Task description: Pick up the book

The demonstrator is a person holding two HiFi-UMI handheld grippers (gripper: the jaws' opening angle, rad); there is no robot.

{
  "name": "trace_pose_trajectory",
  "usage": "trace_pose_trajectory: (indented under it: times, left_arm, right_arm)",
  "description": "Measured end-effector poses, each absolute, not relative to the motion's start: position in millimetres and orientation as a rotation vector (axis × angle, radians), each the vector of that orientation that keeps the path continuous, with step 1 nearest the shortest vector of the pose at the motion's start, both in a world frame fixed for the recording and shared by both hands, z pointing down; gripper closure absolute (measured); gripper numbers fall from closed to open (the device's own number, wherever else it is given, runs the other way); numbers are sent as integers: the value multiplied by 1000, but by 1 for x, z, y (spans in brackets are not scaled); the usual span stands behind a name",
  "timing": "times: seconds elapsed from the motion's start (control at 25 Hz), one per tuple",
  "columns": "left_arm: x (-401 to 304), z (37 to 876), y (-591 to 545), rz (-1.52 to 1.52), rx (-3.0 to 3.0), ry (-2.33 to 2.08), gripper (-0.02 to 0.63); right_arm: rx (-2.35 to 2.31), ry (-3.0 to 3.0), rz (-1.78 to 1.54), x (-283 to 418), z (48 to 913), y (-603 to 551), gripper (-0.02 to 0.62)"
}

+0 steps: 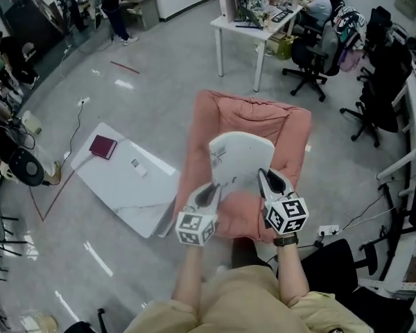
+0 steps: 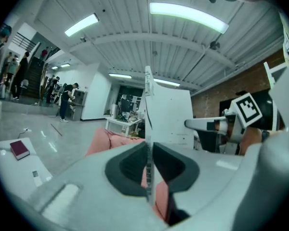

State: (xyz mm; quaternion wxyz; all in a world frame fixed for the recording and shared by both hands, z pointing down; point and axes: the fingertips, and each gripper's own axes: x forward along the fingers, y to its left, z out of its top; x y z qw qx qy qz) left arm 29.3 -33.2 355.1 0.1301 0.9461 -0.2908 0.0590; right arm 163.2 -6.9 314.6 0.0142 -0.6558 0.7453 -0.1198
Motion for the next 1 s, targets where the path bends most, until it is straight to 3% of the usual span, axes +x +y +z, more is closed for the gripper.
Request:
trace_pose_trajectory:
  times: [0.52, 1.0]
  left_arm:
    - [8, 244, 44, -7, 2953, -815, 566]
    - [8, 221, 64, -63, 2982, -784, 565]
  right_arm:
    - [-2060, 2215, -47, 135, 200, 89, 541]
    - [-2081, 2200, 32, 130, 174, 115, 541]
